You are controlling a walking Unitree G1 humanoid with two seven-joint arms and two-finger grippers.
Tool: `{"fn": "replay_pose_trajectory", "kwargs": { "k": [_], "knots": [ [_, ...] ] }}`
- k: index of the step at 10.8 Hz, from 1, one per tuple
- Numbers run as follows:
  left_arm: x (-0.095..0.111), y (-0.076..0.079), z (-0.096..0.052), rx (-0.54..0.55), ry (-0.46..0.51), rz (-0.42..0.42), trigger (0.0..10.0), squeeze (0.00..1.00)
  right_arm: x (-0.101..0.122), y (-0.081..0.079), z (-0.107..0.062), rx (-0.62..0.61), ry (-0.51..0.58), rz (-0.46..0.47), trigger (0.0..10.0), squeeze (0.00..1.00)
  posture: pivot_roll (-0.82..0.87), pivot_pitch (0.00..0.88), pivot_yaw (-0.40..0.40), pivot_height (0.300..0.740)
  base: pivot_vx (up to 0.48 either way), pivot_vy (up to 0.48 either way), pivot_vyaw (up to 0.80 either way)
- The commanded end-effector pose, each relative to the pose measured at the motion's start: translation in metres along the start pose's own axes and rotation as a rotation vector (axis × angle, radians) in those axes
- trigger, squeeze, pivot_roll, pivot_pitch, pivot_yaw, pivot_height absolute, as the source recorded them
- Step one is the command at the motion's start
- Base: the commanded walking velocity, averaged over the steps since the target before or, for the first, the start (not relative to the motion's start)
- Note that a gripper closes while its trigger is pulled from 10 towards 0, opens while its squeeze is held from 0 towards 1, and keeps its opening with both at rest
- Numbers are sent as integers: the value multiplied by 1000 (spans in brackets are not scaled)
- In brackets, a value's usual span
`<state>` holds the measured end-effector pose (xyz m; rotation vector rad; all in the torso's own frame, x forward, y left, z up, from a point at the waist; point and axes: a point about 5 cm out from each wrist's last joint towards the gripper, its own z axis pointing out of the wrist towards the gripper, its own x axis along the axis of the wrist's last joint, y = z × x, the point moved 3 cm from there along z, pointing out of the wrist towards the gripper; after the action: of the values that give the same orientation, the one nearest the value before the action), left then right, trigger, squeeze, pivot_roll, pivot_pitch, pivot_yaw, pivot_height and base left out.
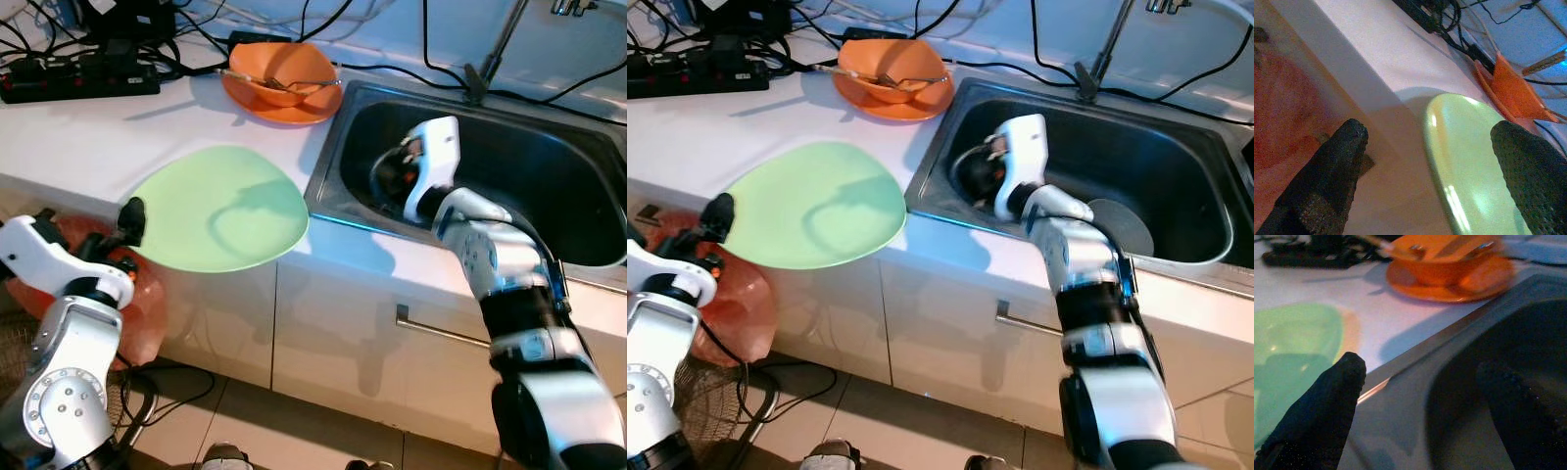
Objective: Kitchen organization
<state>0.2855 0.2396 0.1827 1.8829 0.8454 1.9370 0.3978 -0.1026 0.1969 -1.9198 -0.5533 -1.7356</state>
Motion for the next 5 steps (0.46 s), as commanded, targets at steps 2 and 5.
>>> {"fn": "replay_pose_trajectory", "kwargs": {
  "k": [2,5],
  "knots": [
    [-3,12,1,-47,-25,-28,10000,0,-8,-13,-16,158,-60,-61,10000,0,267,78,-51,740,0,0,0],
    [-11,19,2,-82,-69,-88,10000,0,-8,-21,-38,299,-92,-105,10000,0,255,78,-46,740,0,0,0]
  ]
}}
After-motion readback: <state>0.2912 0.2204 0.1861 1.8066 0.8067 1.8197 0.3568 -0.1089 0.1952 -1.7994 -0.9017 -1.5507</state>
